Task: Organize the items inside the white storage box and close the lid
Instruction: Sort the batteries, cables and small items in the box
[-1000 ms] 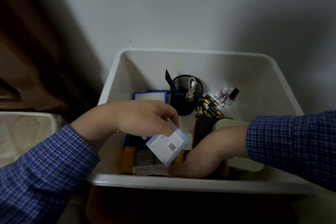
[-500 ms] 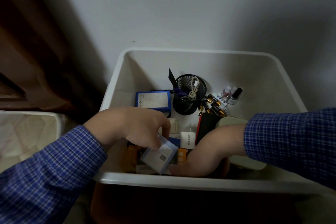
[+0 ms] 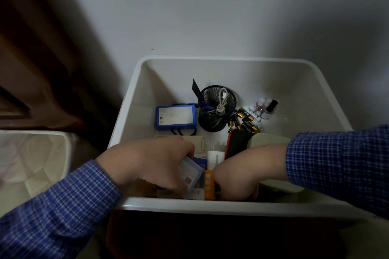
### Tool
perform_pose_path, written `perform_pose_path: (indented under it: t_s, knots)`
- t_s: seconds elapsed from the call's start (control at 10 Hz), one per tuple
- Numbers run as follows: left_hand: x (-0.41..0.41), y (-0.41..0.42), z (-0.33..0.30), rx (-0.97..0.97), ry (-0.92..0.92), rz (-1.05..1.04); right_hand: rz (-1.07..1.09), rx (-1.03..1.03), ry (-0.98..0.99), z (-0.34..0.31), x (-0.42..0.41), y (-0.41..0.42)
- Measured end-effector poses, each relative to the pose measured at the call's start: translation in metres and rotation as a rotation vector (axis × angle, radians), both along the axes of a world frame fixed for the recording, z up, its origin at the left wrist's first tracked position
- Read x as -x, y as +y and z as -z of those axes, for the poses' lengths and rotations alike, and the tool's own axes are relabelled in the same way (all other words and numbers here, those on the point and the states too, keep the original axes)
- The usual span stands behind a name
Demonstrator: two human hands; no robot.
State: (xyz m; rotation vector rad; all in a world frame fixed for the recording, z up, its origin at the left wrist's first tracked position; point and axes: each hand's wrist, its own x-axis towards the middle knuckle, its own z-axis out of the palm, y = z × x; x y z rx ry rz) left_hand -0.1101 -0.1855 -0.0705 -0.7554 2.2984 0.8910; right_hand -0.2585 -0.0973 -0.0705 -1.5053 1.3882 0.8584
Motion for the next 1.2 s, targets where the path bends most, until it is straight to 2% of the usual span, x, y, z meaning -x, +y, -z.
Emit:
perform_pose_path:
  t_s: [0.1, 0.2, 0.5, 0.6, 0.8, 0.9, 1.0, 1.1, 1.2]
  knots:
    - [-0.005, 0.01, 0.003, 0.059, 0.018, -0.012, -0.022, -0.101, -0.023, 0.002, 0.001, -0.004]
    - [-0.01, 0.015, 0.002, 0.094, 0.036, -0.02, -0.015, -0.088, -0.041, 0.006, 0.002, -0.006]
    - [-0.02, 0.046, 0.005, 0.091, -0.044, -0.041, 0.035, 0.051, -0.215, 0.004, 0.016, 0.03]
    - [-0.023, 0.057, 0.002, 0.102, -0.053, -0.052, 0.115, 0.109, -0.271, -0.007, 0.018, 0.041]
    - [-0.027, 0.071, -0.007, 0.1, -0.053, -0.07, 0.441, 0.484, -0.494, -0.026, 0.047, 0.049]
    - [-0.027, 0.072, -0.013, 0.151, -0.071, -0.045, 0.528, 0.683, -0.625, -0.023, 0.053, 0.052]
    - [-0.022, 0.063, -0.025, 0.311, 0.022, -0.021, 0.592, 0.855, -0.703, -0.016, 0.052, 0.055]
    - [-0.005, 0.055, -0.043, 0.301, 0.345, -0.255, 0.706, 0.941, -0.796, -0.014, 0.051, 0.053]
    - [0.025, 0.055, -0.055, 0.053, 0.679, -0.376, 0.769, 1.032, -0.858, -0.024, 0.06, 0.048]
